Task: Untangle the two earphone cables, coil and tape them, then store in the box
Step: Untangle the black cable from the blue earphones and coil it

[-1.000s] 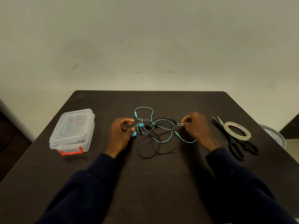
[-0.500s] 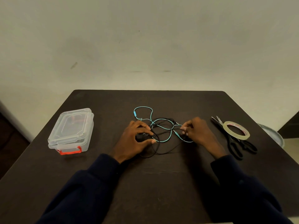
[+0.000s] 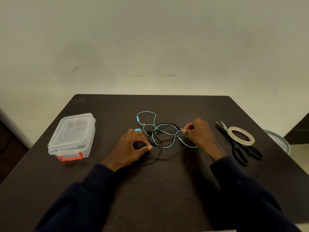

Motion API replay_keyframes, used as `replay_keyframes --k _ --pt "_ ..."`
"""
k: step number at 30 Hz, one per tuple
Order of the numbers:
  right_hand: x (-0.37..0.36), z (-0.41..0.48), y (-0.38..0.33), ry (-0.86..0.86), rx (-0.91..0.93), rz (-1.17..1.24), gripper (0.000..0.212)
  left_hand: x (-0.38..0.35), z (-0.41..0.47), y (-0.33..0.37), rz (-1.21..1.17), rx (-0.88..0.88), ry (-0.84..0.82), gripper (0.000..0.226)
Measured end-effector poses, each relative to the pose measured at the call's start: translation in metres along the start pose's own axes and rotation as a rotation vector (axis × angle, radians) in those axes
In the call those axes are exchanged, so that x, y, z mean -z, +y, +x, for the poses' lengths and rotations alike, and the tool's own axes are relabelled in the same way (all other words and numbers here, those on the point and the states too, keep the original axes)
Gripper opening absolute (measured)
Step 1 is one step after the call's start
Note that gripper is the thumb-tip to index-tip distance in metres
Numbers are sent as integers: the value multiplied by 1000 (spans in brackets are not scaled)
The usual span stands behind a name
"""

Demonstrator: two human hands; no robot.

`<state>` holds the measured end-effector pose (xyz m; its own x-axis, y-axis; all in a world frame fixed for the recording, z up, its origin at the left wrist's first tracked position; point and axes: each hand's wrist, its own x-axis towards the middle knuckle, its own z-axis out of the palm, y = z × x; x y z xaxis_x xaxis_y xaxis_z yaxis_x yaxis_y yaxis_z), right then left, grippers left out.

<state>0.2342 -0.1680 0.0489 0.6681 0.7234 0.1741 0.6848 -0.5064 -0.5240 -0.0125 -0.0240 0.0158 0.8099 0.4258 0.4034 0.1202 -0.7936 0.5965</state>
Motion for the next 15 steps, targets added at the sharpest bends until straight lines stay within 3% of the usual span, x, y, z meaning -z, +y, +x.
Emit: replay_keyframes --k 6,10,15 --pt "-20 31 -3 1 -8 -64 11 10 25 -1 -82 145 252 5" --pt "-26 40 -9 -66 24 -141 20 16 37 -7 -225 298 209 12" --pt "-29 47 -8 -72 109 -183 20 17 44 -11 -381 373 278 14"
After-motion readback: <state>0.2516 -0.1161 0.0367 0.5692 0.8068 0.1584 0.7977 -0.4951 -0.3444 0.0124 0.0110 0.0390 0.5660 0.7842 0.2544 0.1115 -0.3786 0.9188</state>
